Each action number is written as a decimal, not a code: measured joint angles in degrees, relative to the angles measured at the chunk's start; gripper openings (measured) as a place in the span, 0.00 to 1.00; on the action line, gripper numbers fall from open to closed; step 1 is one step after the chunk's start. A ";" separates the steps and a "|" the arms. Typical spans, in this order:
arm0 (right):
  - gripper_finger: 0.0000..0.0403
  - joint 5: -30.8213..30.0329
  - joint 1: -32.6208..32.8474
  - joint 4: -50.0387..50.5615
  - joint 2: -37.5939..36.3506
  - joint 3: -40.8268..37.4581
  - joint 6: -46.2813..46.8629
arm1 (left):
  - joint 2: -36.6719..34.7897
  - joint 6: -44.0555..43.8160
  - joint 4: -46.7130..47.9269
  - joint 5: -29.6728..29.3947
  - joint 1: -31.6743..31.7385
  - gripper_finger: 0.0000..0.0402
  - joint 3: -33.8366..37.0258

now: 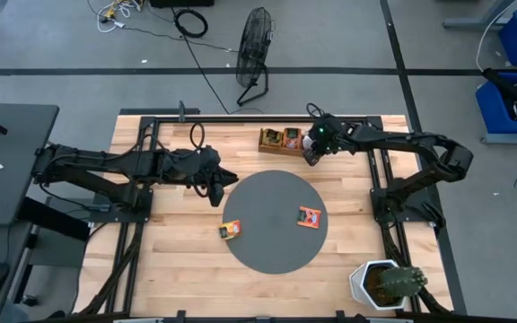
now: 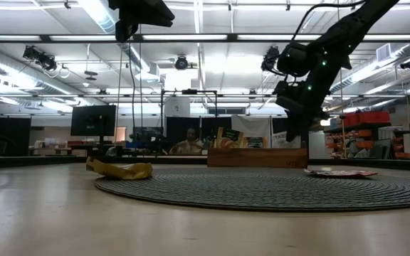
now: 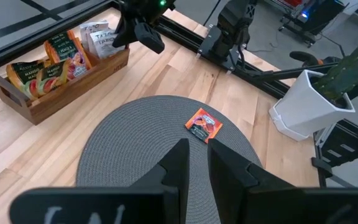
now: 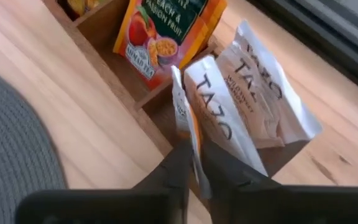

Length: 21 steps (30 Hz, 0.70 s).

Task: Pick & Place Tea
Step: Put the white tea bag into the right section of the wooden organizer, then put the yellow tea bag into the left section of the wooden organizer

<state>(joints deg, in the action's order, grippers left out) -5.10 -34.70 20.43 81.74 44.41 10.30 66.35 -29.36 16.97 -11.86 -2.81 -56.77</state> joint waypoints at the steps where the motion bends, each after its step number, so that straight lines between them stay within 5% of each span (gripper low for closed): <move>1: 0.13 0.23 0.00 0.96 0.02 0.42 -0.02 | 0.00 0.00 0.00 0.00 0.00 0.15 0.00; 11: 0.29 0.18 0.03 10.75 -0.10 8.98 -0.84 | 0.00 -1.47 1.63 0.04 -0.09 0.15 0.00; 21: 0.35 2.57 4.41 14.47 -10.42 14.07 -1.17 | 0.00 -25.33 21.36 5.88 -1.71 0.22 0.02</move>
<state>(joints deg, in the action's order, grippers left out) -2.53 -30.28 34.90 71.31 58.49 9.13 66.35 -54.69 38.33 -5.98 -4.52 -56.75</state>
